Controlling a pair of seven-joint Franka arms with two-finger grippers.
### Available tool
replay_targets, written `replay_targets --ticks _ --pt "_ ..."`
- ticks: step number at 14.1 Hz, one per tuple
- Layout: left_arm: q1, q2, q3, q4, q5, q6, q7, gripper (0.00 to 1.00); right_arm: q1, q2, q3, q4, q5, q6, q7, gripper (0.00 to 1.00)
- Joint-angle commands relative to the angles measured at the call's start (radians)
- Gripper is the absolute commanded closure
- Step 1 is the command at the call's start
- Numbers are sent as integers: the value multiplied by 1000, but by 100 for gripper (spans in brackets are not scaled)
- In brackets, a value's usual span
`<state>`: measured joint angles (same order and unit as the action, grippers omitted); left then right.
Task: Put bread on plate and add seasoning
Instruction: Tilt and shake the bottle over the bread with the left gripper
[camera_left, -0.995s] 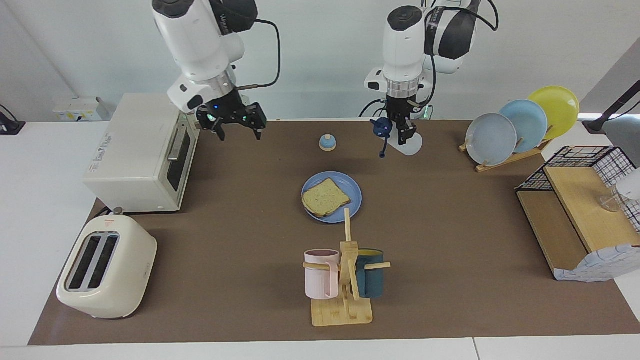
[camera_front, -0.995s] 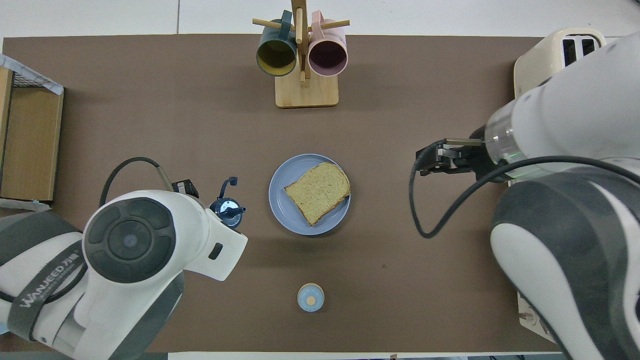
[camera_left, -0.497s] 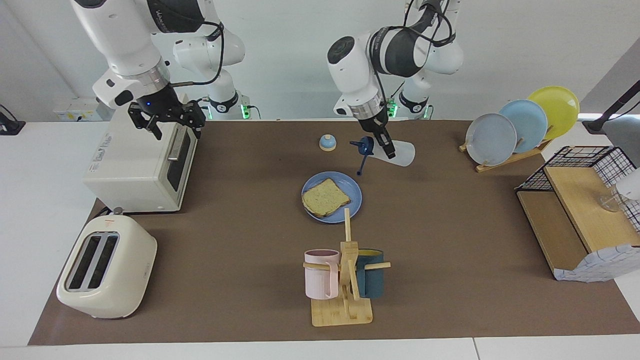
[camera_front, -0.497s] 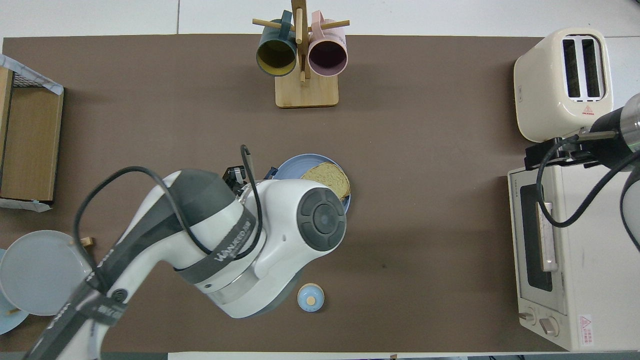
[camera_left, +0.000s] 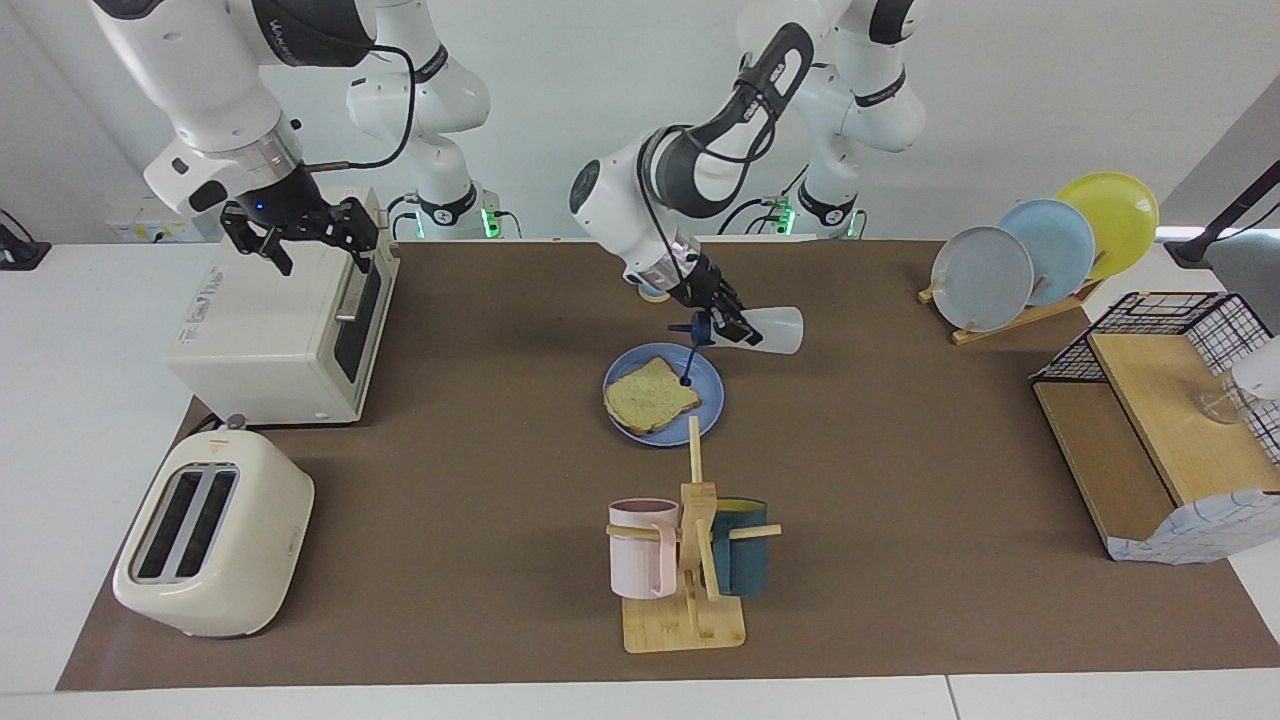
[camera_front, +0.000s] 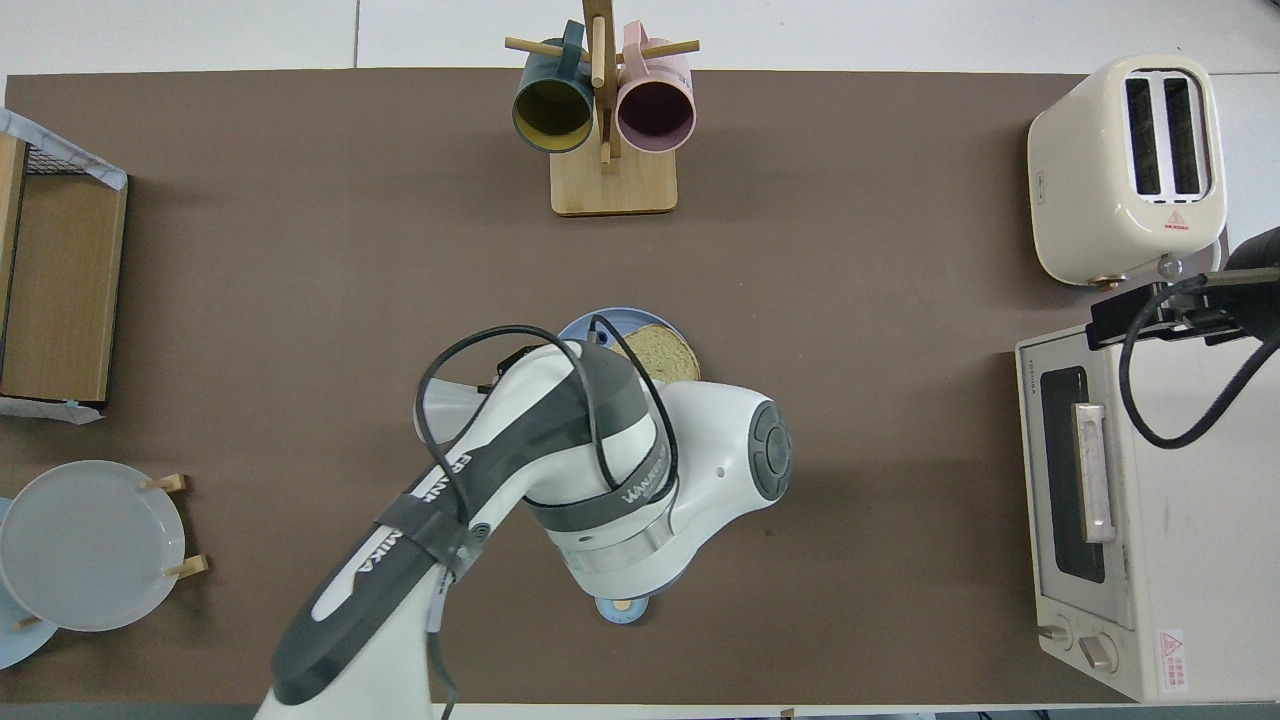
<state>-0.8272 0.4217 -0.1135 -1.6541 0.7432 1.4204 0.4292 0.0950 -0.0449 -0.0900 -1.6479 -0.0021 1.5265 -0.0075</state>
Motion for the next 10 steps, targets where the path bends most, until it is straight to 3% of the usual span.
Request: replay_targets --ticks 1,4,5,6,7,10 --pt "-35 3 15 33 74 -72 -6 100 -34 -4 22 7 -18 -20 -20 0" --pt "-40 12 15 33 122 -90 -6 100 -38 -4 22 7 -3 -22 -25 0" --pt "-52 78 18 48 158 -147 -6 100 -38 -4 21 7 -3 -22 -25 0" --pt "-79 191 18 156 203 -217 -6 100 -41 -4 13 7 1 -19 -26 0" --pt "-81 256 18 253 217 -260 -4 100 -54 -4 13 7 -1 -19 -28 0" --pt "-92 307 23 277 344 -270 -3 100 -69 -9 4 2 -3 -51 -49 0"
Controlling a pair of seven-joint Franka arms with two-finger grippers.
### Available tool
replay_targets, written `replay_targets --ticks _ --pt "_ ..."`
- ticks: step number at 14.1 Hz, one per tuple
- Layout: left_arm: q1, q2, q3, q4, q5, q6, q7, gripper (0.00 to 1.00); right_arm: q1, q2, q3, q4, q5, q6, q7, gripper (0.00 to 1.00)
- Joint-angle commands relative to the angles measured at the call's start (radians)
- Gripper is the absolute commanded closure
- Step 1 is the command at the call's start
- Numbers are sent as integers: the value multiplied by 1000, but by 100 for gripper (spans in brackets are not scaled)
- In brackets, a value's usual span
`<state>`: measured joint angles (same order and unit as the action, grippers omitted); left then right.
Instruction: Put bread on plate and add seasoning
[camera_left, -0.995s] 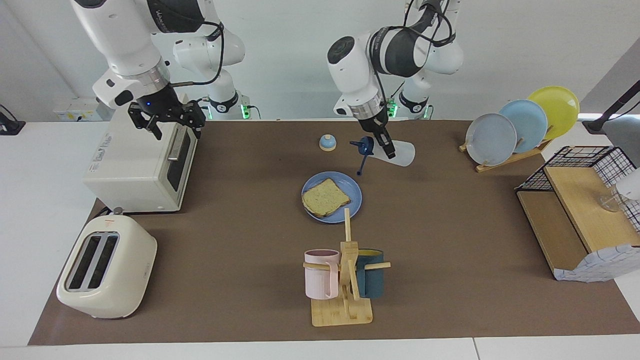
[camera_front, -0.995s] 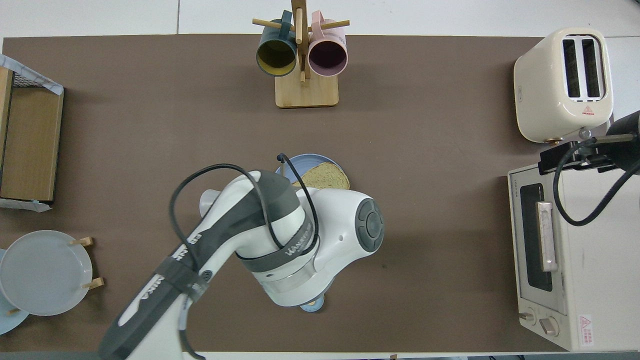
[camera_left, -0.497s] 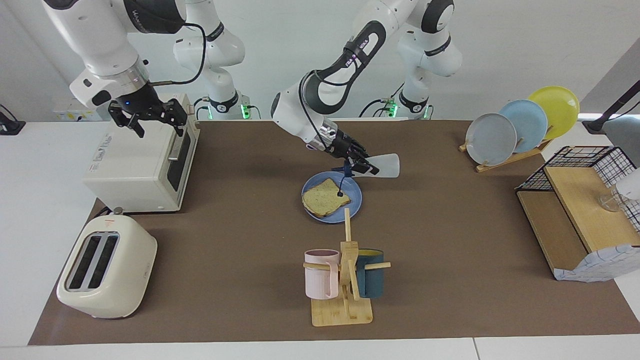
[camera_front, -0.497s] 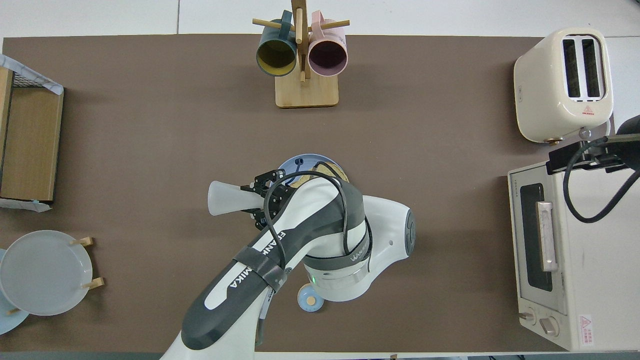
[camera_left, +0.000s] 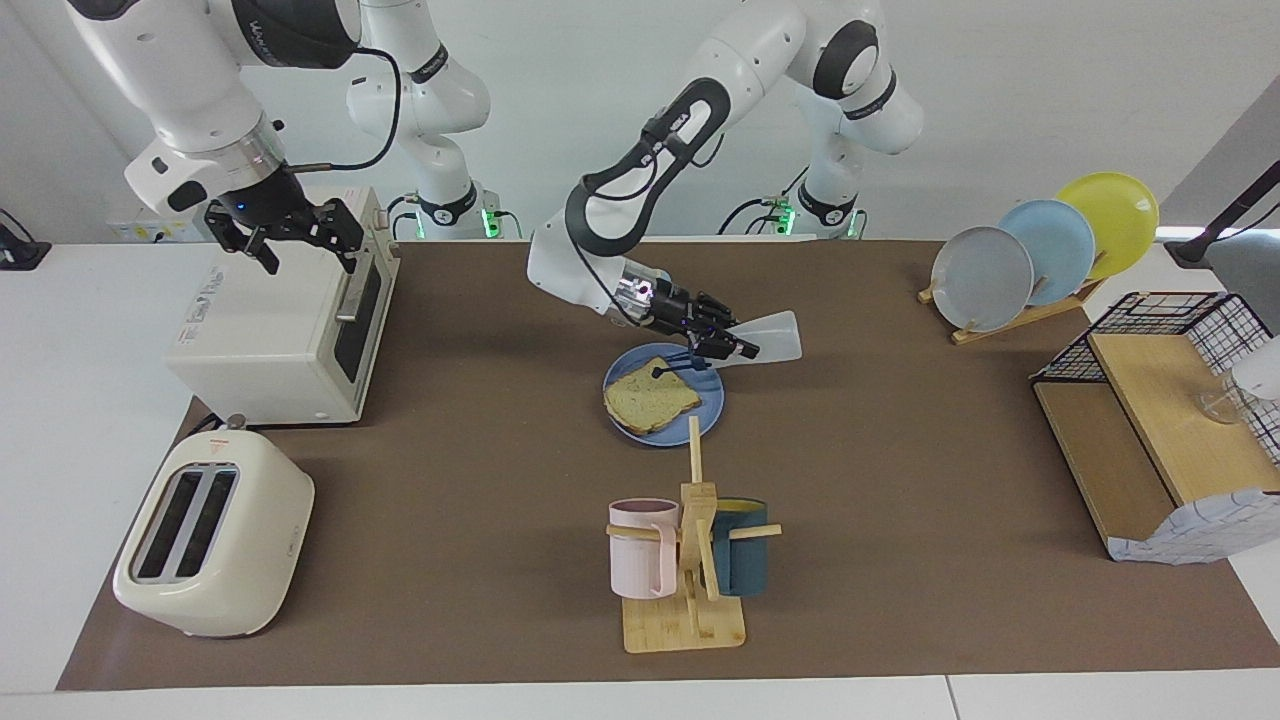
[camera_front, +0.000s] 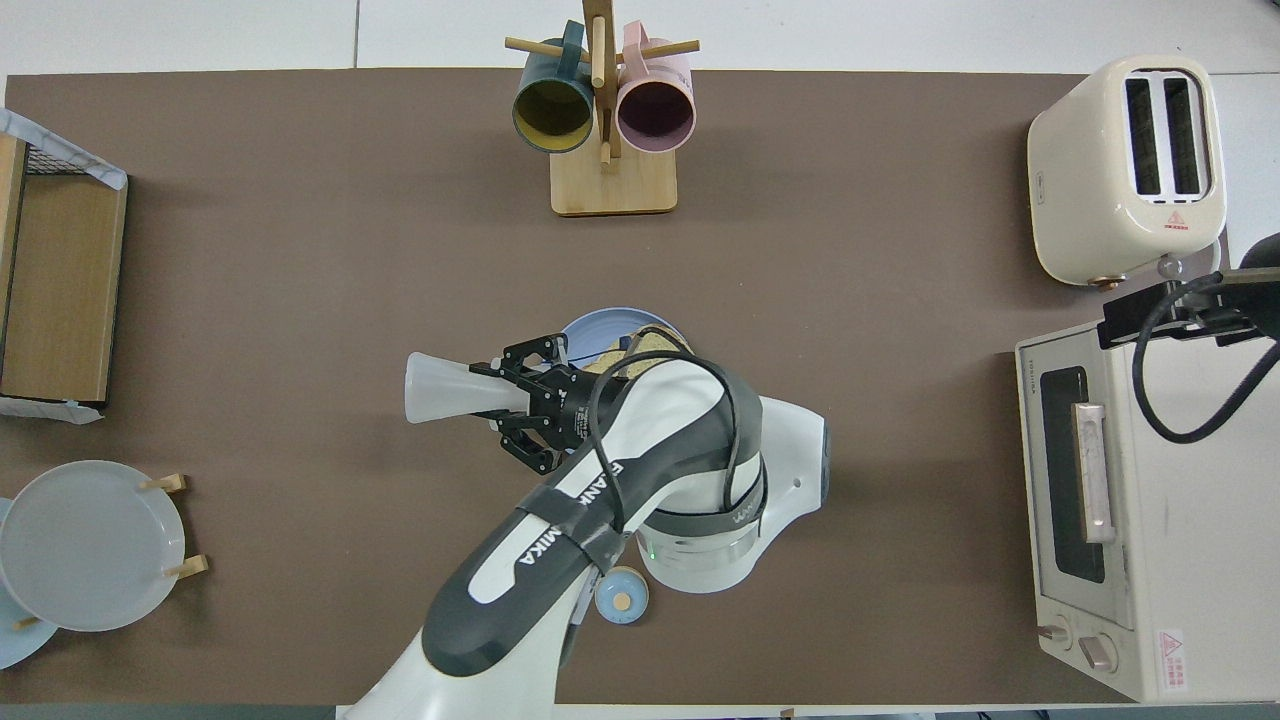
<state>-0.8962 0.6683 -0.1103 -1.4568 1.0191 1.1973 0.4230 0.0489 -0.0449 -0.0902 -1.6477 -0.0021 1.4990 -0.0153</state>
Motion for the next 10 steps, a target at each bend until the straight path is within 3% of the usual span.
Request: replay_targets --ticks 1,6,10 --pt "-21 66 20 81 111 -38 5 100 -23 -9 3 5 -7 -22 -57 0" --pt "-21 74 20 38 242 28 3 100 -23 -10 7 8 -6 -8 -26 0" --pt "22 68 23 -33 266 53 3 100 -20 -6 4 0 -4 -8 -25 0"
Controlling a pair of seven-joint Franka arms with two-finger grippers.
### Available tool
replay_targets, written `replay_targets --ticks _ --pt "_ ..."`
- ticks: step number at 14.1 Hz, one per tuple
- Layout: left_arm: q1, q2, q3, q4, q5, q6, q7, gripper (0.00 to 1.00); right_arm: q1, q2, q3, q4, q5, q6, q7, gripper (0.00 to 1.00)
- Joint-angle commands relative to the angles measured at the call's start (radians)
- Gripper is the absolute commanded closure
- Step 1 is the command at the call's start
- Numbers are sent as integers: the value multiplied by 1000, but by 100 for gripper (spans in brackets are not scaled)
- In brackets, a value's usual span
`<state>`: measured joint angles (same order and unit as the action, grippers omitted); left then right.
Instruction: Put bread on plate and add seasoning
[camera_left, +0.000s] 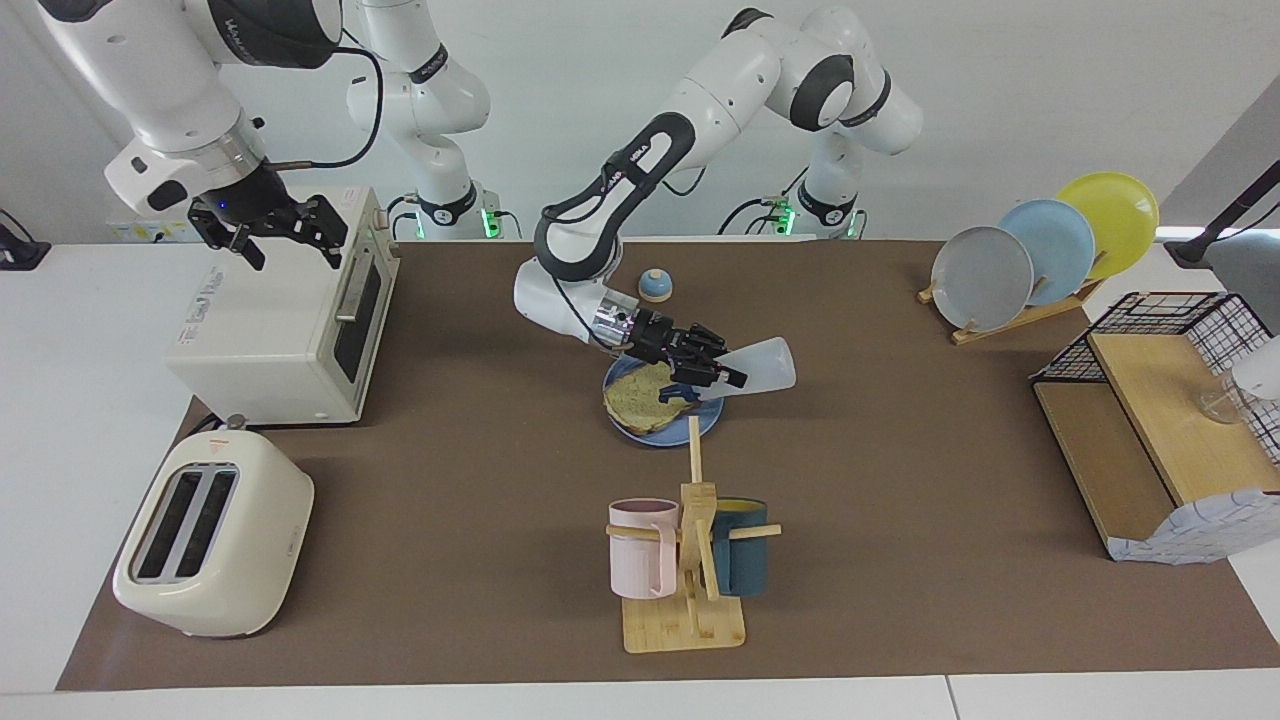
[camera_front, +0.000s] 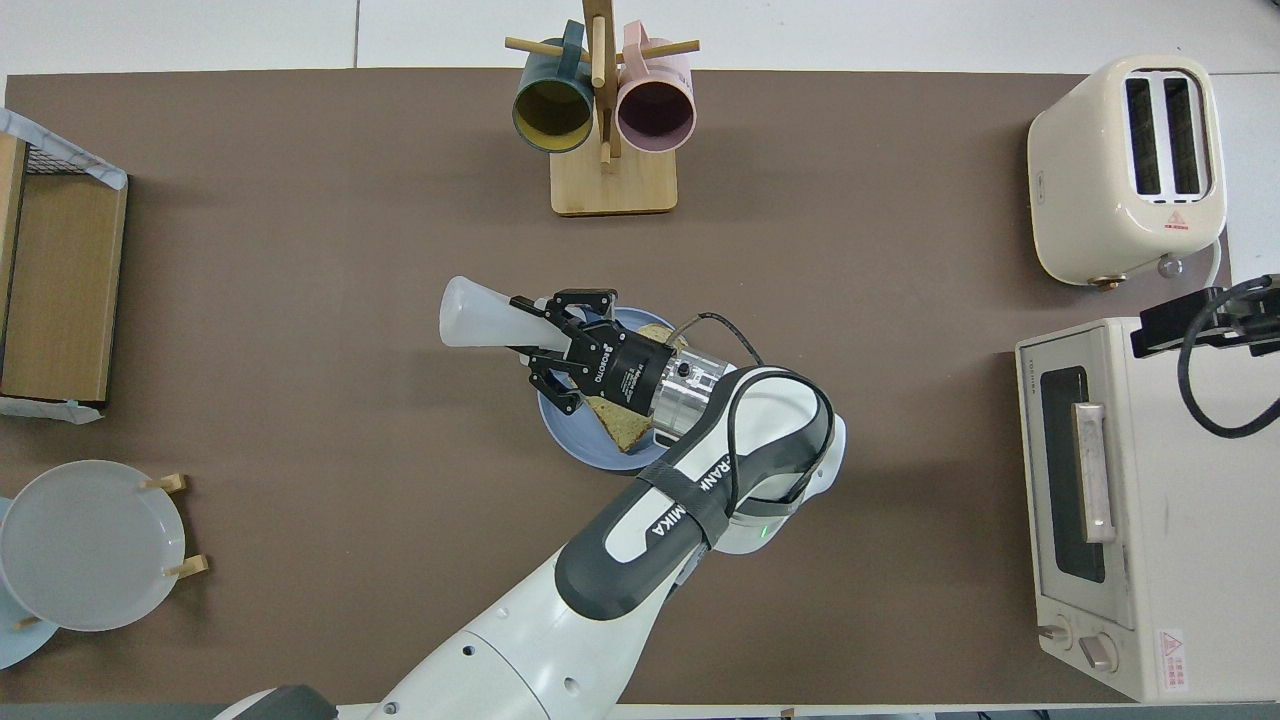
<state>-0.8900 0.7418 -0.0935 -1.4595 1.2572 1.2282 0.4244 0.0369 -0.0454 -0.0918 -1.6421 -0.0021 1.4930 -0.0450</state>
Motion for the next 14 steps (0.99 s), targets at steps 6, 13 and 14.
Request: replay_targets --ticks 6,13,14 --pt "-90 -12 4 -12 -15 -7 2 100 -9 -8 6 -10 -2 10 5 0" --pt "14 -10 6 -18 20 31 2 100 -5 -10 6 -10 -2 4 -1 0" --pt "28 -9 6 -19 22 34 2 100 -6 -10 7 -12 -2 4 -1 0"
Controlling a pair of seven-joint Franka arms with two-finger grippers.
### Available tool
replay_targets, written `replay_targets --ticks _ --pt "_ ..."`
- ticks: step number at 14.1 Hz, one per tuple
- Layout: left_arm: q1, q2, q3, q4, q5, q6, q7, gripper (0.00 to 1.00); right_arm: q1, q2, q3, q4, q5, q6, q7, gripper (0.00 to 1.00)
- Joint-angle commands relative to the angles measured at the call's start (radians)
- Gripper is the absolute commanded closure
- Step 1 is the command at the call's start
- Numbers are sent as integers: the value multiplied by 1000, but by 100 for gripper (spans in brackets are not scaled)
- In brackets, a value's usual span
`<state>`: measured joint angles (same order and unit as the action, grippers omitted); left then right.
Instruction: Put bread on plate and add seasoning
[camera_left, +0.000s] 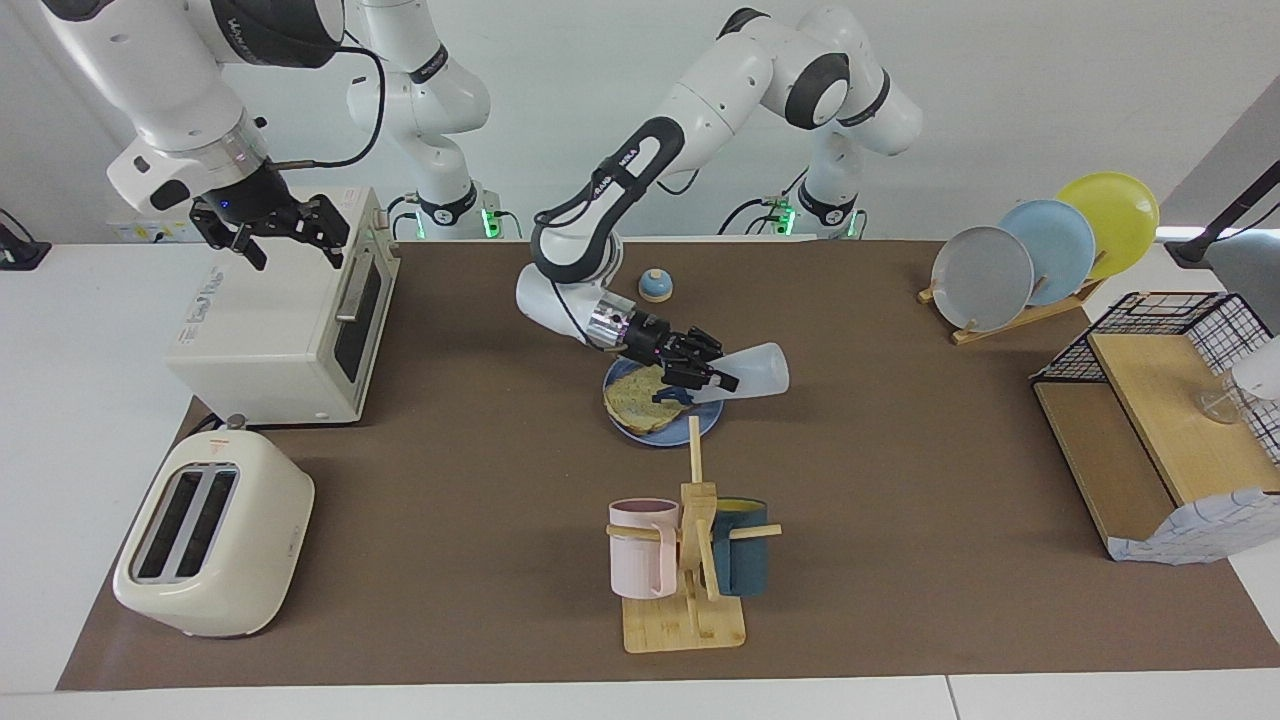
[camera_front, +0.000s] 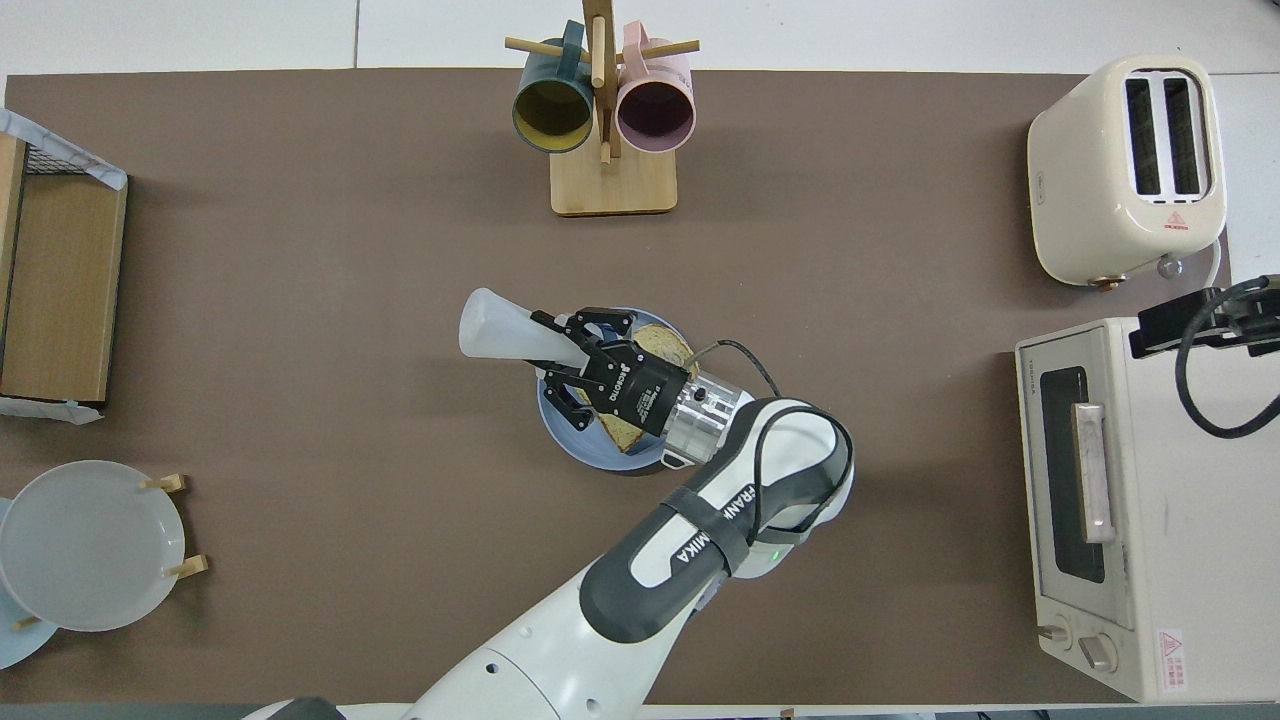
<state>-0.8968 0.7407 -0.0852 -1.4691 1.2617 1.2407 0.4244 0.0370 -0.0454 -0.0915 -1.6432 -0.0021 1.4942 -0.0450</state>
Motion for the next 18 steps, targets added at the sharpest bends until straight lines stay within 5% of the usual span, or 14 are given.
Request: replay_targets --ticks 1,9,15,18 --pt "36 -7 -2 -10 19 23 2 100 -8 -10 6 -10 -2 3 -1 0" --pt "-90 -17 -7 3 -60 -47 -4 100 -6 -10 7 -10 -2 3 -1 0" --pt "80 -312 -8 -33 -281 26 -41 100 -6 -10 6 -9 -2 3 -1 0" --pt "252 -501 -7 -43 -511 150 -65 100 -6 -10 6 -9 -2 3 -1 0"
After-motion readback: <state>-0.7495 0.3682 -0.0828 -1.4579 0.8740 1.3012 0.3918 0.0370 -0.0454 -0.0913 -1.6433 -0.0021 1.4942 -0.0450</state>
